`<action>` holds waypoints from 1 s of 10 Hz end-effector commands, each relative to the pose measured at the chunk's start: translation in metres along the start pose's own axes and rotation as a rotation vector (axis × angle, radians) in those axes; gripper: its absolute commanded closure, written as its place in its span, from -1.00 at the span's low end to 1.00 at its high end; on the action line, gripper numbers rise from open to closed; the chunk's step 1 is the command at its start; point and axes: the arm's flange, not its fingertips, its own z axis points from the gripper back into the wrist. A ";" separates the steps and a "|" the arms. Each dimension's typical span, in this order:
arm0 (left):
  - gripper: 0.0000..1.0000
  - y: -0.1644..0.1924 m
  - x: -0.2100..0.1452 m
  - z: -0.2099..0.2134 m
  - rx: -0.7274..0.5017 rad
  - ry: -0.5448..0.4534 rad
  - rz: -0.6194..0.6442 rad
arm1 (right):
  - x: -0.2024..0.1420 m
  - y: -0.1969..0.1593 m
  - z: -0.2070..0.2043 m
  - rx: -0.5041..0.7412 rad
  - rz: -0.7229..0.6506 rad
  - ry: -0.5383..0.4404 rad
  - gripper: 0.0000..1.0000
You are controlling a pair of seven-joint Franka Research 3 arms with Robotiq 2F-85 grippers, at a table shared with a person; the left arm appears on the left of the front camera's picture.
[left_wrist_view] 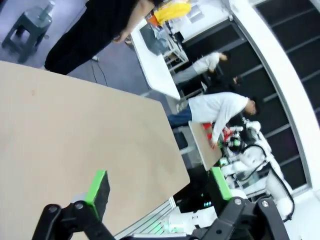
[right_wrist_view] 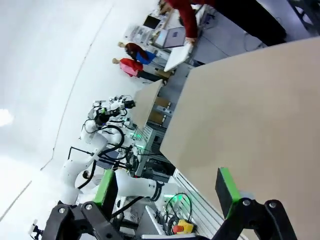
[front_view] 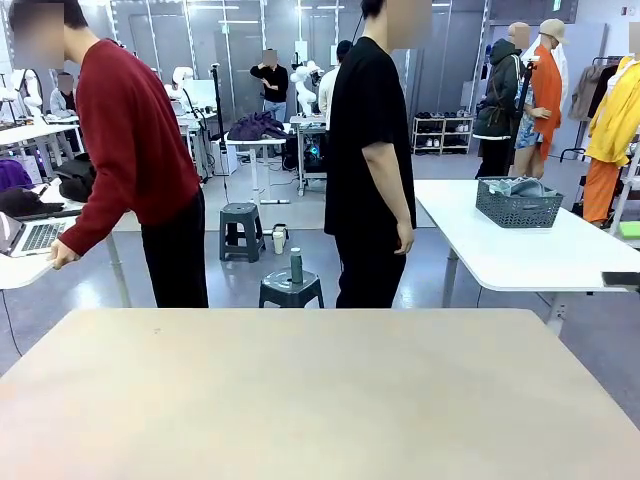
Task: Fold the towels and place them in the basket.
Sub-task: When a person lays out a Towel with hook on the table, fold it in half twice.
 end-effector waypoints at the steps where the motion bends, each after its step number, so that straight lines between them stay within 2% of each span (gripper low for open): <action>1: -1.00 0.002 -0.011 0.025 -0.008 -0.062 -0.017 | 0.002 0.002 0.013 -0.078 0.007 0.033 -1.00; 4: -1.00 0.014 -0.017 0.034 0.056 -0.106 0.059 | 0.004 0.000 0.017 -0.144 -0.004 0.007 -1.00; 5: -1.00 0.009 -0.013 0.046 0.034 -0.089 0.030 | 0.000 -0.003 0.021 -0.093 -0.015 0.014 -1.00; 10: -1.00 0.009 -0.013 0.046 0.034 -0.089 0.030 | 0.000 -0.003 0.021 -0.093 -0.015 0.014 -1.00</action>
